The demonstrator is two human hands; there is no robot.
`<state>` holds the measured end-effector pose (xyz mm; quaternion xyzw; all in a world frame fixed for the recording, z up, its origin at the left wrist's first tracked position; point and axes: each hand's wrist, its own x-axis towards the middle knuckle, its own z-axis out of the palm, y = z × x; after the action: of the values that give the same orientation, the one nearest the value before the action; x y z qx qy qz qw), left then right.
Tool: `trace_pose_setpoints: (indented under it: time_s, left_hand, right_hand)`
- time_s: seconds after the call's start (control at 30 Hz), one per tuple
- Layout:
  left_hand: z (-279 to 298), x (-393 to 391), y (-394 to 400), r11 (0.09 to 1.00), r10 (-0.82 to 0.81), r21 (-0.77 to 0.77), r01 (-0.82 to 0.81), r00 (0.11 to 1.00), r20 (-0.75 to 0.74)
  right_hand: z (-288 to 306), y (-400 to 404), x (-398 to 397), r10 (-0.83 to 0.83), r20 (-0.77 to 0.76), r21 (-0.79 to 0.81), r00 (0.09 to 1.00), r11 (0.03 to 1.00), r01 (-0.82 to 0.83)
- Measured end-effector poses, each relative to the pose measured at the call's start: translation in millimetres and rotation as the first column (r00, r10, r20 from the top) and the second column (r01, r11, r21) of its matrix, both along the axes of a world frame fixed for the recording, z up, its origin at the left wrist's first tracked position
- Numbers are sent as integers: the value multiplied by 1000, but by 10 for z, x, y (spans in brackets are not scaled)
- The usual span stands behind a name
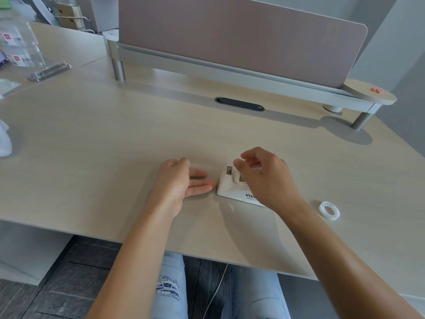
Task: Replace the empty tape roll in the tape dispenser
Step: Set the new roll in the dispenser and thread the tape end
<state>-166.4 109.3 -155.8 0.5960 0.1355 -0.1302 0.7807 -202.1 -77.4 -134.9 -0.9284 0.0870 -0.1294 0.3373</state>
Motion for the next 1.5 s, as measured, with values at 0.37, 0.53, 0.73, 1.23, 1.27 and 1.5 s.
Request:
trace_pose_setpoints:
  time_s: [0.37,0.53,0.73,1.23,1.27,1.5]
  left_hand:
    - [37,106,98,751,-198,650,118,979,50]
    - [-10,77,40,595,-201,803,29,973,114]
    - [-89,72,37,427,-192,898,-108,959,207]
    - [-299,-476,-295,537,-408,794,-284,736,540]
    - [-292,-488,-293,513,-413,804,-300,735,538]
    - [-311,-585,-302,362,-460,851,-380,721,518]
  right_hand:
    - [44,45,144,-6,-91,48,996,999,10]
    - [6,107,69,-16,-8,-81,1000,997,15]
    - [-27,125,43,-22,27,23,999,1000,21]
    - [-75,-13,-99,-2,106,253,994,967,-25]
    - [-69,-11,-117,-3,103,261,995,965,-24]
    - [-94,-27,-185,-12,153,256,988,966,-28]
